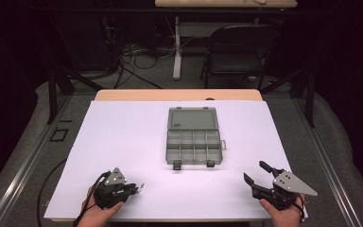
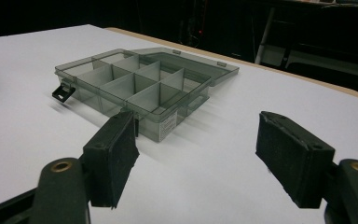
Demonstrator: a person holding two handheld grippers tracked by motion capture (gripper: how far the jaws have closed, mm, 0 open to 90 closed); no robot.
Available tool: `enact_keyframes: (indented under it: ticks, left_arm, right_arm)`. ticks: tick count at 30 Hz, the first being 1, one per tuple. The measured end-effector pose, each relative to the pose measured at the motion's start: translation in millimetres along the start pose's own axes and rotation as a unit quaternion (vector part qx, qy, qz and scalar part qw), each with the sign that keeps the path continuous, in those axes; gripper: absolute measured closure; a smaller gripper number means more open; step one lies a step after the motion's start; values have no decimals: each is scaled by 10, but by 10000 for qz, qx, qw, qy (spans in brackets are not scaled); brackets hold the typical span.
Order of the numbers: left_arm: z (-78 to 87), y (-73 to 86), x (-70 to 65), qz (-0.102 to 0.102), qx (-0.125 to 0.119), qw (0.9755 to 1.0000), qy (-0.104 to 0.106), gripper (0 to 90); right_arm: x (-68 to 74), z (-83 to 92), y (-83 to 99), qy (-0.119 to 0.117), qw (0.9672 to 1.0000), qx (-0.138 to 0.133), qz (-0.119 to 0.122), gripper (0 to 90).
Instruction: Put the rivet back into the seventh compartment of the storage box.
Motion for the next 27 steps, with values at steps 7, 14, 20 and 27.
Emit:
enact_keyframes:
  ticks: [7, 14, 20, 27]
  left_arm:
    - [-10, 25, 13, 178, -64, 9998, 57, 785]
    - [-88, 47, 8, 100, 76, 9999, 76, 783]
    - [-93, 52, 18, 46, 58, 10000, 4, 817]
    - [-93, 52, 16, -10, 44, 10000, -57, 833]
  right_arm:
    - [1, -2, 2, -18, 10000, 22, 1, 280]
    - [-4, 3, 2, -8, 10000, 14, -11, 280]
    - [-11, 6, 2, -8, 10000, 14, -4, 280]
    - [-12, 13, -3, -4, 10000, 16, 39, 281]
Point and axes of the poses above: each handheld gripper's, and its own axes: z roughly backward along the jaws, y roughly out of its underside, x roughly to its left, the point moved 10 cm from there along -z, roughly forward along the jaws, and after that the axes turned 2 degrees about -z, right-handed, at the moved point
